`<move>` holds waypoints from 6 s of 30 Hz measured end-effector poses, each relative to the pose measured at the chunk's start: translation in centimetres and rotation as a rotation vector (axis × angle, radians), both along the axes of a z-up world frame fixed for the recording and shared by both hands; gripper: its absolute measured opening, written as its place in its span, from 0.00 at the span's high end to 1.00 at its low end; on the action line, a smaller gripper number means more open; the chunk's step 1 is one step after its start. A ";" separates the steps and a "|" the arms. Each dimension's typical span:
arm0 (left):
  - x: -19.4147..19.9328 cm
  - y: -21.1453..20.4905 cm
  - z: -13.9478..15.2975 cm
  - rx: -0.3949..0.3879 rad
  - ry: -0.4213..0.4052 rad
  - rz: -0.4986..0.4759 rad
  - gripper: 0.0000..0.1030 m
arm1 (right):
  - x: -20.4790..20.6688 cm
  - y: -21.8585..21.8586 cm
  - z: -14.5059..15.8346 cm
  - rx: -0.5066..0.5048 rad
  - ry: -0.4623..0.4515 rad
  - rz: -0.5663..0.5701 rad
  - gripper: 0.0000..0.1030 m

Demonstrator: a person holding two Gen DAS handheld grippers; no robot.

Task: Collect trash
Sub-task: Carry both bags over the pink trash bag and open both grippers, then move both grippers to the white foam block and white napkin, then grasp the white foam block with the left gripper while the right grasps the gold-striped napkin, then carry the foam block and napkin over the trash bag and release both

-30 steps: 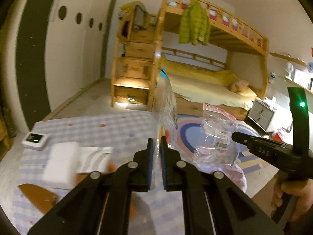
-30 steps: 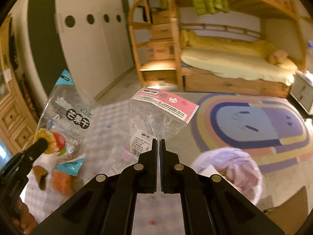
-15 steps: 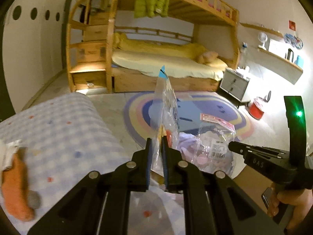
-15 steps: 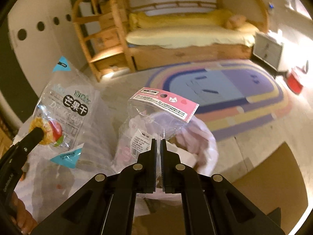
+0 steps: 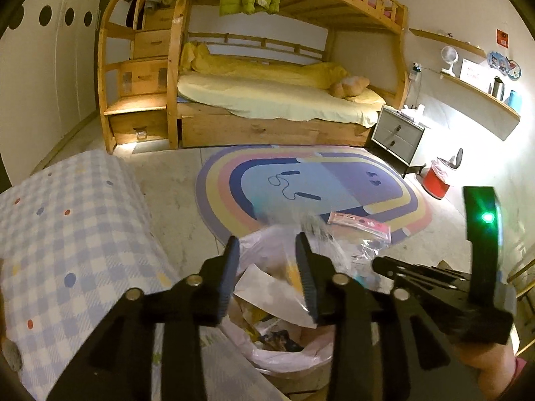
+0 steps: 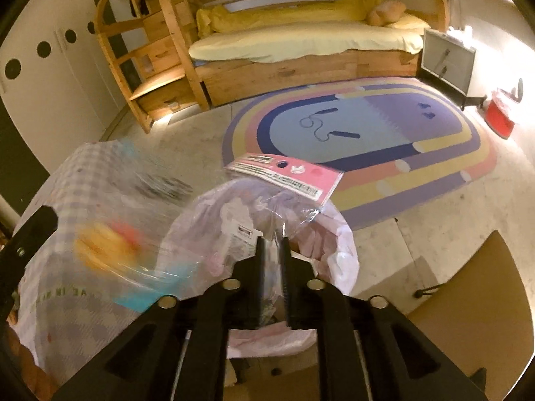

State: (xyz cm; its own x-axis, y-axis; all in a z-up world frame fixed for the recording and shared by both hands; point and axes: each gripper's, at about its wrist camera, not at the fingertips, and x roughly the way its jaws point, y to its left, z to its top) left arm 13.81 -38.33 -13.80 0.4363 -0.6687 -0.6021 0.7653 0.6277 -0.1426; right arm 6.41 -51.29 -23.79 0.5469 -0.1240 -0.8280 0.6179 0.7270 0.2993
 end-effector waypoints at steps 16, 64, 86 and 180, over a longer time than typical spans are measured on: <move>-0.4 6.8 3.5 -0.028 -0.062 0.112 0.56 | -1.2 2.5 4.6 -0.033 -0.071 0.031 0.67; 8.6 31.8 2.4 0.218 0.007 0.598 0.10 | 17.7 27.1 14.5 -0.095 -0.276 0.544 0.54; 7.4 32.7 4.6 0.139 -0.038 0.674 0.40 | 16.4 26.1 13.1 -0.035 -0.255 0.588 0.42; -0.2 2.9 1.6 0.093 -0.021 0.042 0.19 | -1.5 2.7 5.9 -0.101 -0.169 0.019 0.70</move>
